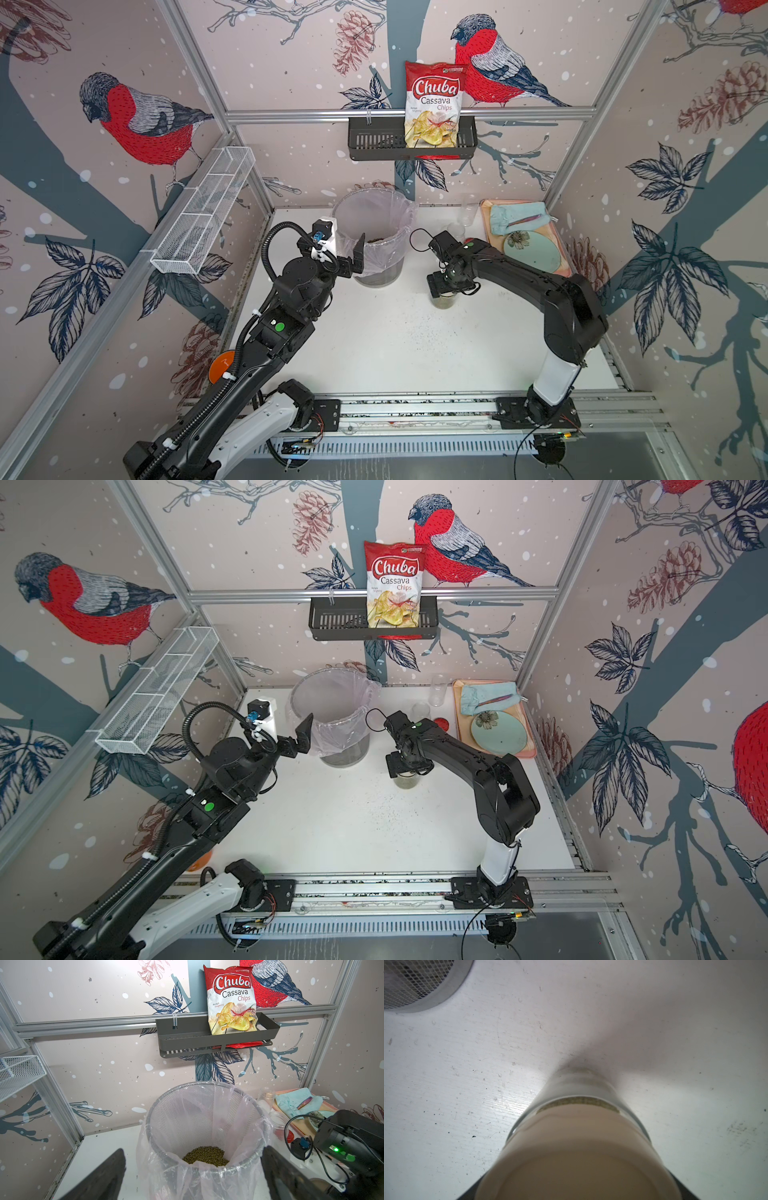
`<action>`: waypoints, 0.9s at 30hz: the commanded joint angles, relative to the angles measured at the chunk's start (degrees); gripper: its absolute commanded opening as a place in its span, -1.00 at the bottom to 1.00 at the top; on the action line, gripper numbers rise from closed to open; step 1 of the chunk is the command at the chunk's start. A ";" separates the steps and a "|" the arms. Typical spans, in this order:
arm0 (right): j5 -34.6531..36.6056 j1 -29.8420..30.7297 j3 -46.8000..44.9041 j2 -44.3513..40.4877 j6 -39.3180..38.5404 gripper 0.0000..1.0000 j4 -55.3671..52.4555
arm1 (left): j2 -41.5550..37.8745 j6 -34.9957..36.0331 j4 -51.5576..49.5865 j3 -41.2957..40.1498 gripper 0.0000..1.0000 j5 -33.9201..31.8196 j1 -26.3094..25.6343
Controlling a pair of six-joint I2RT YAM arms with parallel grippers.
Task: Empty moldy mung beans from jars
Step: Pick up the jar from the center of the board.
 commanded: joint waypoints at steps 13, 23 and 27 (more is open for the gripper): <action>-0.98 0.17 1.53 -3.03 0.07 0.50 -2.17 | -1.02 0.13 4.04 -2.15 0.97 2.72 0.07; -1.29 0.09 1.64 -4.63 -0.26 0.50 -3.34 | -1.26 0.02 4.66 -2.21 0.97 6.98 0.04; -1.18 0.13 1.31 -4.71 -0.28 0.50 -3.24 | -1.10 -0.48 4.61 -1.98 0.97 7.44 0.04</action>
